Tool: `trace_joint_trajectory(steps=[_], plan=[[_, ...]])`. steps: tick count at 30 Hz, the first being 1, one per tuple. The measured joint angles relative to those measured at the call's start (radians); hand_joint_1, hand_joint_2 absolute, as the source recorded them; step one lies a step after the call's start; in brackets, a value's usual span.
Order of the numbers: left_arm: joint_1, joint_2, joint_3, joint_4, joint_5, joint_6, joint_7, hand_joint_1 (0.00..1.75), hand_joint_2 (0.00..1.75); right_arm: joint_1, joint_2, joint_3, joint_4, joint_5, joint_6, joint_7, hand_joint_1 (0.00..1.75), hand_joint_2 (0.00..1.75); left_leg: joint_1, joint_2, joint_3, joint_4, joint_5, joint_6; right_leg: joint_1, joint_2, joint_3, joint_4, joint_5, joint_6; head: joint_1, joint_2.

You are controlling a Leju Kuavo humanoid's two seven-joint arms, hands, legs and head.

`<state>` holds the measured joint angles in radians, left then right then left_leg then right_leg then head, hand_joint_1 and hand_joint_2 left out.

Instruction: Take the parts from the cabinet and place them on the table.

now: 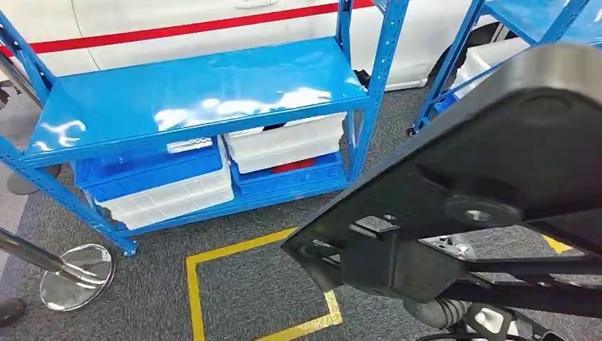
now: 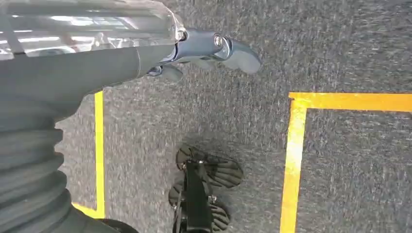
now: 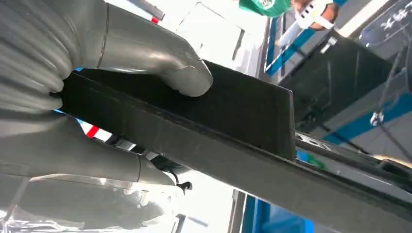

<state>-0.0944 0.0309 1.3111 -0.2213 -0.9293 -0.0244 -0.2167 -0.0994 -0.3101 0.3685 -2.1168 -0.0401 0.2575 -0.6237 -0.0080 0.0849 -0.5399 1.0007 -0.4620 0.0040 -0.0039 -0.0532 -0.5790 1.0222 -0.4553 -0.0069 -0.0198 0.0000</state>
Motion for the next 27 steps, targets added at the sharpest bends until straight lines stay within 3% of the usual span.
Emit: trace_joint_trajectory(steps=[2,3,4,5,7,8,9,10,12,13,14,16,17,18,19,20,22,24,25,26,27], plan=[[0.0,0.0,-0.009,0.0,-0.007,0.011,0.018,0.0,1.75,0.003,-0.006,-0.007,0.0,-0.003,-0.008,0.0,1.71,1.75,0.0,0.018,0.003,-0.001,-0.001,-0.009,0.001,0.019,-0.004,-0.003,0.005,-0.009,0.0,0.0],[-0.001,0.0,-0.015,0.0,-0.01,0.019,0.026,0.0,1.75,0.003,-0.008,-0.011,0.0,-0.007,-0.01,0.0,1.71,1.75,0.003,0.003,-0.003,0.007,-0.01,-0.019,-0.007,0.026,-0.002,-0.009,0.011,-0.018,0.0,0.0],[-0.002,-0.002,-0.017,0.0,-0.009,0.025,0.032,0.0,1.75,0.001,-0.008,-0.013,0.001,-0.013,-0.011,0.0,1.71,1.75,0.007,-0.038,-0.011,0.034,-0.034,-0.025,-0.007,0.033,-0.003,-0.01,0.013,-0.021,0.0,0.0],[0.0,-0.003,-0.017,0.0,-0.006,0.031,0.037,0.0,1.75,-0.002,-0.009,-0.014,0.004,-0.017,-0.01,0.0,1.71,1.75,0.011,-0.062,-0.04,0.102,-0.078,-0.03,-0.008,0.041,-0.006,-0.01,0.015,-0.026,0.0,0.0],[0.003,-0.004,-0.017,0.0,-0.003,0.042,0.043,0.0,1.75,-0.005,-0.008,-0.013,0.014,-0.019,-0.005,0.0,1.71,1.75,0.013,-0.075,-0.114,0.265,-0.152,-0.036,-0.007,0.061,-0.013,-0.009,0.018,-0.029,0.0,0.0],[0.003,-0.007,-0.017,0.0,-0.002,0.044,0.046,0.0,1.75,-0.006,-0.008,-0.013,0.022,-0.019,-0.002,0.0,1.71,1.75,0.013,-0.075,-0.137,0.312,-0.162,-0.037,-0.007,0.071,-0.014,-0.008,0.019,-0.028,0.0,0.0],[0.003,-0.009,-0.017,0.0,0.0,0.045,0.048,0.0,1.75,-0.006,-0.008,-0.011,0.029,-0.019,0.0,0.0,1.71,1.75,0.015,-0.075,-0.138,0.313,-0.145,-0.037,-0.008,0.082,-0.014,-0.007,0.02,-0.027,0.0,0.0],[0.002,-0.011,-0.017,0.0,0.0,0.047,0.048,0.0,1.75,-0.007,-0.007,-0.011,0.035,-0.017,0.0,0.0,1.71,1.75,0.017,-0.076,-0.118,0.269,-0.112,-0.036,-0.008,0.093,-0.014,-0.006,0.02,-0.026,0.0,0.0],[0.002,-0.014,-0.017,0.0,0.0,0.05,0.048,0.0,1.75,-0.01,-0.005,-0.007,0.042,-0.009,-0.005,0.0,1.71,1.75,0.021,-0.09,-0.042,0.107,-0.024,-0.032,-0.008,0.113,-0.012,-0.004,0.021,-0.022,0.0,0.0],[0.003,-0.015,-0.017,0.0,0.0,0.051,0.048,0.0,1.75,-0.011,-0.004,-0.001,0.045,-0.001,-0.008,0.0,1.71,1.75,0.026,-0.143,-0.007,0.022,-0.003,-0.027,-0.01,0.123,-0.014,-0.003,0.021,-0.017,0.0,0.0],[0.003,-0.017,-0.017,0.0,0.002,0.057,0.048,0.0,1.75,-0.013,-0.004,0.004,0.049,0.008,-0.01,0.0,1.71,1.75,0.027,-0.168,-0.001,0.005,-0.01,-0.024,-0.006,0.132,-0.021,0.002,0.024,-0.008,0.0,0.0],[0.004,-0.029,-0.016,0.0,0.016,0.083,0.051,0.0,1.75,-0.01,-0.004,0.021,0.058,0.021,-0.006,0.0,1.71,1.75,0.02,-0.151,-0.003,0.007,-0.009,-0.017,-0.014,0.15,-0.031,-0.002,0.032,0.006,0.0,0.0],[0.004,-0.034,-0.015,0.0,0.019,0.09,0.052,0.0,1.75,-0.01,-0.004,0.028,0.06,0.021,-0.003,0.0,1.71,1.75,0.017,-0.142,-0.003,0.006,-0.006,-0.01,-0.018,0.161,-0.032,-0.007,0.038,0.015,0.0,0.0],[0.003,-0.044,-0.014,0.0,0.018,0.097,0.053,0.0,1.75,-0.012,-0.006,0.036,0.065,0.019,0.001,0.0,1.71,1.75,0.023,-0.132,-0.001,-0.007,0.002,0.001,-0.012,0.17,-0.032,-0.009,0.041,0.025,0.0,0.0],[0.0,-0.049,-0.015,0.0,0.013,0.098,0.058,0.0,1.75,-0.015,-0.007,0.04,0.068,0.015,-0.001,0.0,1.71,1.75,0.024,-0.117,0.003,-0.015,0.009,0.008,-0.015,0.132,-0.039,0.006,0.028,0.024,0.0,0.0],[0.0,-0.053,-0.015,0.0,0.002,0.096,0.065,0.0,1.75,-0.027,-0.013,0.042,0.072,0.007,-0.005,0.0,1.71,1.75,0.023,-0.107,0.002,-0.017,0.011,0.015,-0.01,0.095,-0.06,0.048,-0.005,0.023,0.0,0.0],[0.002,-0.054,-0.016,0.0,-0.011,0.094,0.079,0.0,1.75,-0.042,-0.018,0.046,0.079,-0.003,-0.011,0.0,1.71,1.75,0.02,-0.093,0.0,-0.017,0.011,0.02,-0.011,0.074,-0.103,0.137,-0.054,0.025,0.0,0.0],[0.003,-0.055,-0.019,0.0,-0.028,0.085,0.096,0.0,1.75,-0.054,-0.027,0.05,0.089,-0.015,-0.027,0.0,1.71,1.75,0.015,-0.072,-0.004,-0.015,0.012,0.021,-0.012,0.064,-0.164,0.27,-0.107,0.028,0.0,0.0],[0.003,-0.055,-0.021,0.0,-0.037,0.079,0.105,0.0,1.75,-0.054,-0.034,0.052,0.093,-0.019,-0.039,0.0,1.71,1.75,0.014,-0.061,-0.006,-0.013,0.012,0.021,-0.011,0.063,-0.179,0.304,-0.11,0.029,0.0,0.0],[0.002,-0.055,-0.025,0.0,-0.04,0.074,0.112,0.0,1.75,-0.054,-0.039,0.054,0.096,-0.021,-0.052,0.0,1.71,1.75,0.013,-0.052,-0.007,-0.012,0.011,0.021,-0.012,0.061,-0.168,0.29,-0.094,0.028,0.0,0.0],[0.002,-0.056,-0.027,0.0,-0.045,0.071,0.116,0.0,1.75,-0.054,-0.043,0.056,0.097,-0.021,-0.062,0.0,1.71,1.75,0.012,-0.044,-0.006,-0.011,0.011,0.021,-0.011,0.057,-0.136,0.237,-0.063,0.026,0.0,0.0]])
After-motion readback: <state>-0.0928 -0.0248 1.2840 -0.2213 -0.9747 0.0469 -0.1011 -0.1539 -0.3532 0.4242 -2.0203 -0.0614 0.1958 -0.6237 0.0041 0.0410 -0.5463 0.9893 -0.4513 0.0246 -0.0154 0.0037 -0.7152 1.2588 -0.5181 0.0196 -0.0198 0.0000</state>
